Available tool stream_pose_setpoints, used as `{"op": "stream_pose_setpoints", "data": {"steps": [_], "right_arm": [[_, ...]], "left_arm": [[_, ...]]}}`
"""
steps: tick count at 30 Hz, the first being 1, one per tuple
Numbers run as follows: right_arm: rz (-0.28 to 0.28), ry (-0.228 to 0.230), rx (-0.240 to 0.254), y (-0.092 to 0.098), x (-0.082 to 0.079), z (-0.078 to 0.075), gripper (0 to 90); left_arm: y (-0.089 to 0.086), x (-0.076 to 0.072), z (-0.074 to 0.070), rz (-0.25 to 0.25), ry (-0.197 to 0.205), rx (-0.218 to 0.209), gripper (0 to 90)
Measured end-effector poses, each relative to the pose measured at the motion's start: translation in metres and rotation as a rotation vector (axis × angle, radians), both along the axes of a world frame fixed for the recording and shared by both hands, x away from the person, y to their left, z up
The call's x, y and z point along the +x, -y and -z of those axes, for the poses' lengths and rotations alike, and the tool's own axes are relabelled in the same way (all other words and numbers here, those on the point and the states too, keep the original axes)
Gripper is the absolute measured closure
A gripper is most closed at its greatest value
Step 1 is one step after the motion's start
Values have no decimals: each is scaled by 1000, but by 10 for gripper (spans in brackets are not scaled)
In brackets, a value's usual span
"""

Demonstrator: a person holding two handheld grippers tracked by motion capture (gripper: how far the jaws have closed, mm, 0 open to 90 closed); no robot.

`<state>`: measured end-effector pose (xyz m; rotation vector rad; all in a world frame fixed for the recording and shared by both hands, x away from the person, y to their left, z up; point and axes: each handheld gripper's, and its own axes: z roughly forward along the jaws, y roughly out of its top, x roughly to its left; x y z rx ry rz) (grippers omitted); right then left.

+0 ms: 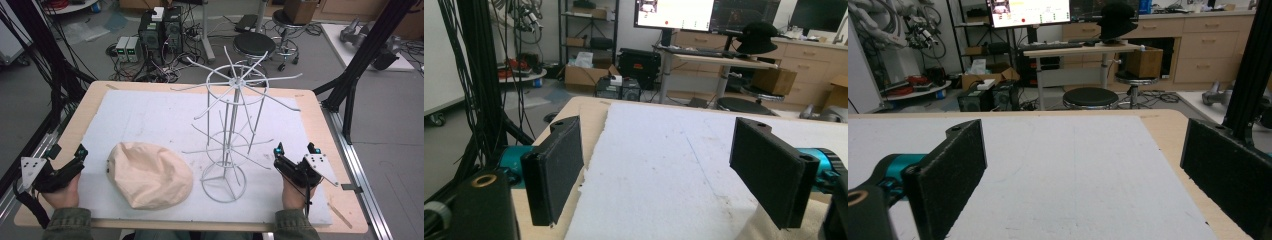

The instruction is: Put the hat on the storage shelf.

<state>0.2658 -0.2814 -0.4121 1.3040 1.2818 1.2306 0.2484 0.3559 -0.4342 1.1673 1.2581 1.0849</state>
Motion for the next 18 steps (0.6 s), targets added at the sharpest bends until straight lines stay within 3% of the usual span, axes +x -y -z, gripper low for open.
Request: {"op": "stream_pose_setpoints", "data": {"steps": [10, 18], "right_arm": [[1, -9, 1, 1, -1, 0, 37], [-4, -23, 21, 2, 0, 0, 37]], "left_arm": [[0, 2, -1, -1, 11, 1, 194], [-2, 2, -1, 18, 22, -28, 190]]}}
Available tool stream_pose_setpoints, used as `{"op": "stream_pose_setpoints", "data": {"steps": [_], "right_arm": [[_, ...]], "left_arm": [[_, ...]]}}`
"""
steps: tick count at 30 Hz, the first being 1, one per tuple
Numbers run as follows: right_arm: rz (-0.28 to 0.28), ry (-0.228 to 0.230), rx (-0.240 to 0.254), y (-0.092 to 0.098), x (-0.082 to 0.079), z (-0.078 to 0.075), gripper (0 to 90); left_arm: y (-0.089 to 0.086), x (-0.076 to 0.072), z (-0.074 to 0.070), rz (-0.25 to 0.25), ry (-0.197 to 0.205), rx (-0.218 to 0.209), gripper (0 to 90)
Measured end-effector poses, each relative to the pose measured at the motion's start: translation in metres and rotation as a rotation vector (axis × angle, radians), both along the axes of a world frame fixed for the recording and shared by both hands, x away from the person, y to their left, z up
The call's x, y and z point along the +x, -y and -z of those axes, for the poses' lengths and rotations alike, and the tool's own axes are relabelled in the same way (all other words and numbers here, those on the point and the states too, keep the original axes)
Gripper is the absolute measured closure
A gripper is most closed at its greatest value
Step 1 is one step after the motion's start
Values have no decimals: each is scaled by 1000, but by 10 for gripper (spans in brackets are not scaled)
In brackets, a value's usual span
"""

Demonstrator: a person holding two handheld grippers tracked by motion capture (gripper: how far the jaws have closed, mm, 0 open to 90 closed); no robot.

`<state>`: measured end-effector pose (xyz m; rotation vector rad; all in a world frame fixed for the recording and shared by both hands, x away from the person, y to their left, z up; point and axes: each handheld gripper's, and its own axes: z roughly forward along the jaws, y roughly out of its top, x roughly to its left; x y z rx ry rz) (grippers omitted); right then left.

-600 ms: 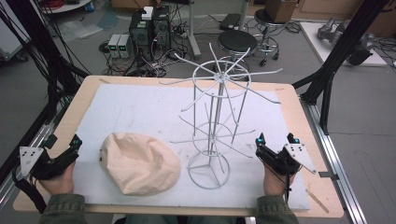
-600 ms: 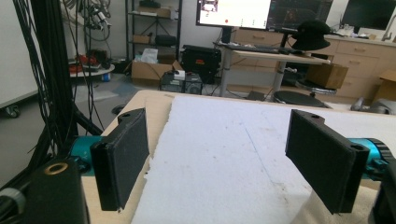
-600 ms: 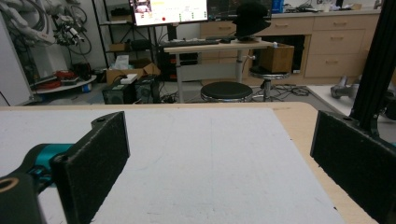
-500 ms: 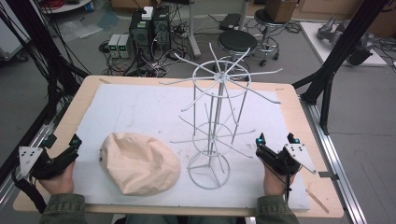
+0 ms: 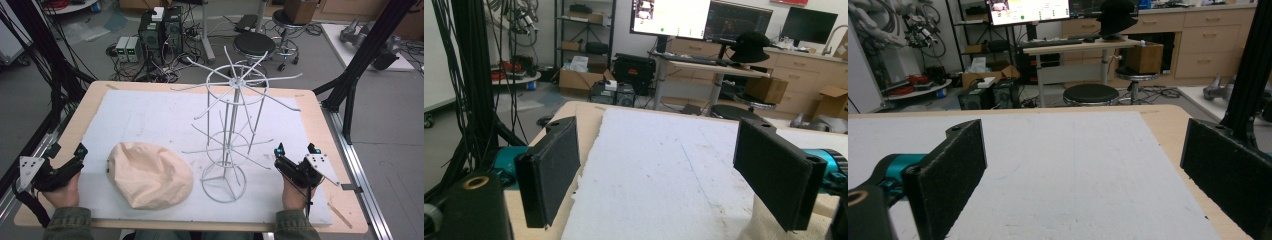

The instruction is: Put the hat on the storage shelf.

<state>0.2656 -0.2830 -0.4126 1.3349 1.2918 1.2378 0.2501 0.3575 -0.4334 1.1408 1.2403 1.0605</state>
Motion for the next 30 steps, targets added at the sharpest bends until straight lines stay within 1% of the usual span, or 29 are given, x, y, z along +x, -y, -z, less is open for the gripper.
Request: {"op": "stream_pose_setpoints", "data": {"steps": [5, 8, 10, 11, 14, 17, 21, 23, 27, 29, 30], "right_arm": [[-5, 3, -6, 0, 0, 0, 37], [-4, 0, 0, 0, 1, 0, 37], [-8, -2, 1, 0, 1, 0, 37], [-13, -4, -2, 1, 1, 1, 37], [-18, -14, 4, 0, 2, 1, 37], [-23, -12, -4, 0, 2, 1, 37], [-27, -19, -1, 0, 2, 1, 37], [-27, -21, -1, 0, 2, 1, 37], [-28, -22, -6, 1, 1, 1, 37], [-28, -23, -8, 1, 1, 1, 37], [-28, -24, -8, 2, 0, 1, 37]], "left_arm": [[1, 0, 0, 4, -1, 3, 191], [2, 0, -3, 10, 5, 13, 195], [3, 0, -6, 30, 11, 13, 198], [3, 0, -6, 30, 11, 13, 202], [4, 1, -11, 53, 16, 19, 203], [4, 2, -16, 59, 19, 32, 202], [4, 1, -20, 65, 29, 28, 204], [5, 2, -22, 79, 30, 29, 209], [7, 4, -24, 91, 31, 40, 209], [11, 5, -28, 101, 35, 55, 209], [11, 5, -28, 101, 35, 55, 212]]}}
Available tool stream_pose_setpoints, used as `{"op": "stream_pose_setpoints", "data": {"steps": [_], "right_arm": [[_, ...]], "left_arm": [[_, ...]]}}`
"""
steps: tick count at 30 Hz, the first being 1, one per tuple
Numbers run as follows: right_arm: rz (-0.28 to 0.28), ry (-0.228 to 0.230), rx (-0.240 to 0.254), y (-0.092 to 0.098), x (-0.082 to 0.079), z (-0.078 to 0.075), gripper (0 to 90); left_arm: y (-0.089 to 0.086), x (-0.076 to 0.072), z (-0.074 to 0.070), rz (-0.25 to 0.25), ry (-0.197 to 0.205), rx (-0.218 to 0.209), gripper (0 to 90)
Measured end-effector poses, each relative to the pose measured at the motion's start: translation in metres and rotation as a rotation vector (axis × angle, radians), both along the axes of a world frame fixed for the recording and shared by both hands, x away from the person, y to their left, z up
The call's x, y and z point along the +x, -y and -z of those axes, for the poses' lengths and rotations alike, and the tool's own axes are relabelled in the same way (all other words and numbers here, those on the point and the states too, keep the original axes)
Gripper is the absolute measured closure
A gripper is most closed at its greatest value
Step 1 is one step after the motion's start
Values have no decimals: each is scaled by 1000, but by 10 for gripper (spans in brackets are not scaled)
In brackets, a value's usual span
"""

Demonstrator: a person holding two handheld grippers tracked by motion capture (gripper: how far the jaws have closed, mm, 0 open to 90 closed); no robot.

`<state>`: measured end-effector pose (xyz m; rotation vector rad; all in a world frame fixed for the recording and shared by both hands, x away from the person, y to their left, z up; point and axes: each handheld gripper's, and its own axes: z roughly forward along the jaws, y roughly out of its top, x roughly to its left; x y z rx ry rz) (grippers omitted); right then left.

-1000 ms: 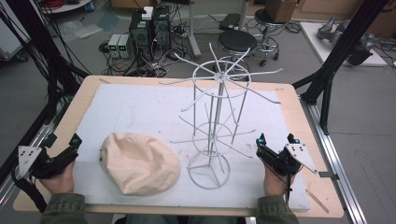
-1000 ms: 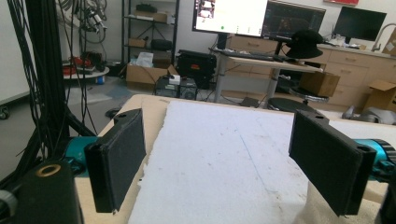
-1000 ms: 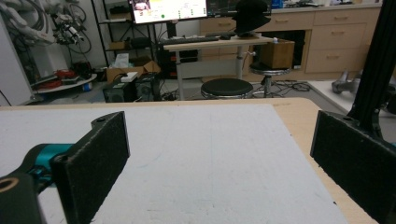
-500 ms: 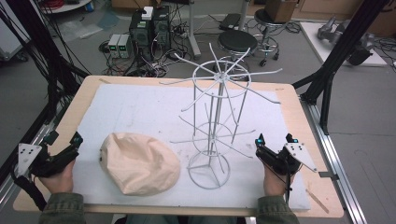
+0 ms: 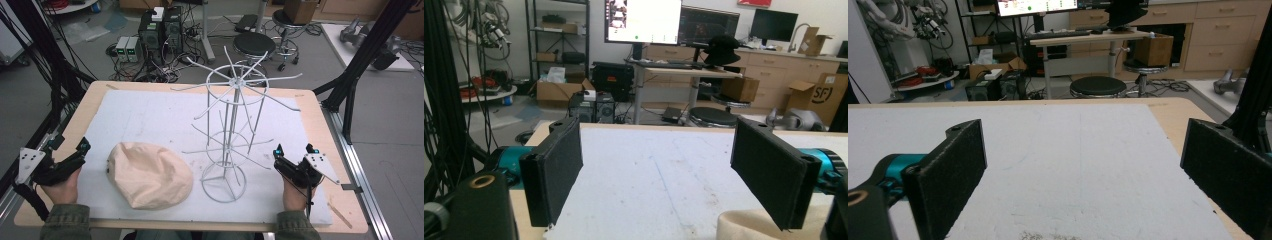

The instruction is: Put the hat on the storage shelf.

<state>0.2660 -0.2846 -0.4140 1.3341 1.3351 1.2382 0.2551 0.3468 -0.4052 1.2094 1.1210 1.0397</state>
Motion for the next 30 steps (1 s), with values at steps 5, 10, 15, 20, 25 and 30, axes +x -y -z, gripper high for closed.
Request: {"op": "stream_pose_setpoints", "data": {"steps": [5, 10, 15, 20, 25, 30], "right_arm": [[-1, -3, 6, 0, -1, 0, 37], [-6, -7, 4, 0, -1, 0, 37], [-7, -10, 1, 0, 0, 0, 37], [-5, -16, 7, 1, 1, 1, 37], [-4, -18, 13, 2, 2, 1, 37], [-5, -17, 12, 2, 3, 1, 37]], "left_arm": [[7, 3, -7, 36, -6, 23, 215], [12, 7, -11, 80, -26, 59, 213], [16, 10, -15, 113, -34, 73, 212], [19, 10, -18, 130, -36, 65, 212], [26, 12, -24, 172, -37, 69, 212], [35, 17, -34, 240, -39, 77, 206]]}}
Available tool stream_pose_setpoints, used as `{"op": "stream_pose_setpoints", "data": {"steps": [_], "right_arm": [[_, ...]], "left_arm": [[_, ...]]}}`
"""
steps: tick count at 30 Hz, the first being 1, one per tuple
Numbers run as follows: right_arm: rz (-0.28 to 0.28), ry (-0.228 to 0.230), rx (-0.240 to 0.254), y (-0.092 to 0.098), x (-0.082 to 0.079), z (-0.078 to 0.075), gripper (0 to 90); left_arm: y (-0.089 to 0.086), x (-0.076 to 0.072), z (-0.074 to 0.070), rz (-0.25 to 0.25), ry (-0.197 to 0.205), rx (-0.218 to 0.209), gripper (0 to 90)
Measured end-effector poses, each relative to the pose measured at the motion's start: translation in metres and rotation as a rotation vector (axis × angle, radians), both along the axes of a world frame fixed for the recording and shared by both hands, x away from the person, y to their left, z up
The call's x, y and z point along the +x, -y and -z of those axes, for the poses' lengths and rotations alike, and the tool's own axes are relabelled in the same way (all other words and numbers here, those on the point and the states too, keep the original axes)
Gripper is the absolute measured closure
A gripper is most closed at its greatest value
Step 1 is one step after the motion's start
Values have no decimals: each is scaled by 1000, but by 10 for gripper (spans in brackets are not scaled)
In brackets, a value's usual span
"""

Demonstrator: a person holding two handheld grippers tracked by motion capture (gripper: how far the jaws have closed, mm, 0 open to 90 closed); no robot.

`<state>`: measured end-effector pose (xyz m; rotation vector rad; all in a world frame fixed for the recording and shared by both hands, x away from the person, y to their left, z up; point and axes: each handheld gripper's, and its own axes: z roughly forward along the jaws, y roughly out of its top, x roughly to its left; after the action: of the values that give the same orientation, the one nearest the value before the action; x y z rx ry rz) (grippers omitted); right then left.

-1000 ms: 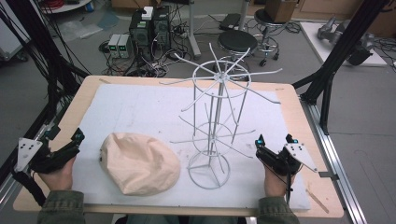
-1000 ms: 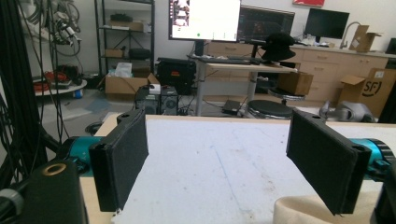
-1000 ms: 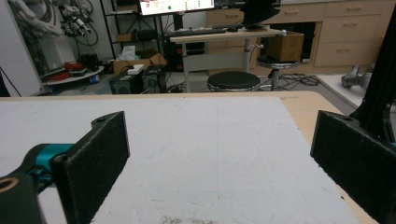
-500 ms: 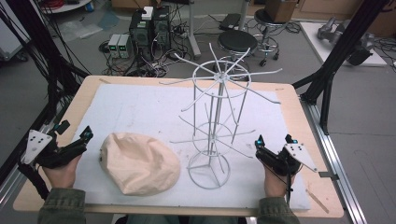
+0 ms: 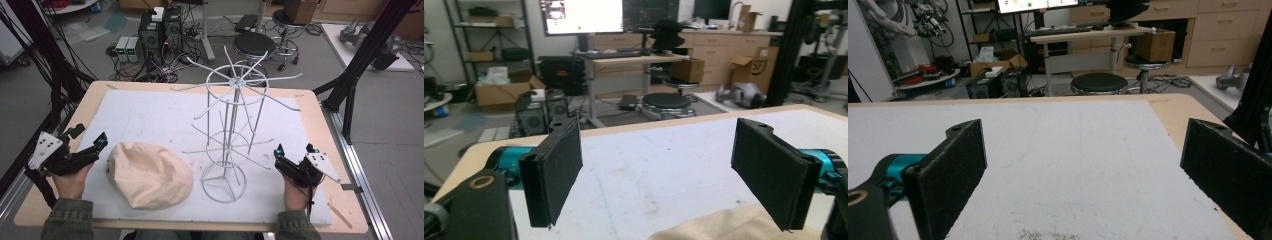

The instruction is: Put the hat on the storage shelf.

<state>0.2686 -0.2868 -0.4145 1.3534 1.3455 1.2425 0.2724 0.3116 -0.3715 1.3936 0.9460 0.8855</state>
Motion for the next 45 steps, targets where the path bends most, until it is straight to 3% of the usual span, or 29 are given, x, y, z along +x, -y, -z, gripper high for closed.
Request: {"op": "stream_pose_setpoints", "data": {"steps": [3, 6, 16, 25, 32, 38, 45], "right_arm": [[-2, -1, 0, 0, 1, 0, 37], [-4, 1, -3, -1, 1, 0, 37], [-2, 3, -2, 0, 2, 0, 37], [-17, 1, -6, -2, 2, 1, 37], [-16, 5, -4, -3, 3, 0, 37], [-19, 5, -9, -3, 3, 1, 37], [-26, -1, -12, -3, 4, 1, 37]], "left_arm": [[2, 2, -3, 16, -2, 14, 206], [8, 9, -11, 58, -35, 56, 206], [24, 26, -24, 176, -100, 127, 206], [30, 41, -19, 204, -164, 158, 205], [33, 48, -14, 244, -182, 158, 205], [39, 57, -8, 272, -213, 183, 205], [56, 68, -12, 359, -286, 306, 205]]}}
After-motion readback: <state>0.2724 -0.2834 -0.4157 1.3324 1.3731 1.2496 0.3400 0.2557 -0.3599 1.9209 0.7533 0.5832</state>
